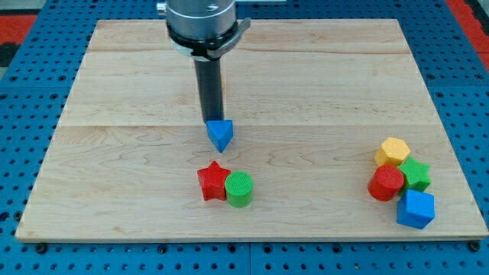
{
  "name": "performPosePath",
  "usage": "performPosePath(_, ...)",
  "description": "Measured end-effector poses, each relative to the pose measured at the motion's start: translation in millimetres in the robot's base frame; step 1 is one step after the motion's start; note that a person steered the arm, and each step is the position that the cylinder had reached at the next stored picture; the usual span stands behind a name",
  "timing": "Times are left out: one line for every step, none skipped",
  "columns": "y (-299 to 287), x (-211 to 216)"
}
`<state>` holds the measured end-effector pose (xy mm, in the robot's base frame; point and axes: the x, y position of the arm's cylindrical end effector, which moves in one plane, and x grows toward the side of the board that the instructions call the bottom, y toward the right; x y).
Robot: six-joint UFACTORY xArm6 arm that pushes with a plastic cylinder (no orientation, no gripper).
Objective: Move the blue triangle above red star
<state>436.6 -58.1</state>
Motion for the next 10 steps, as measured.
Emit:
performPosePath(-4.1,7.3)
performPosePath(-4.6,7.3)
performPosePath(-2.2,7.3)
performPosePath(16.0,3.8)
performPosePath(16.6,3.5)
performPosePath(17.1,6.2)
performPosePath(25.3,30.1)
performPosePath(26.6,39.7)
performPosePath(26.6,39.7)
performPosePath(26.6,48.7)
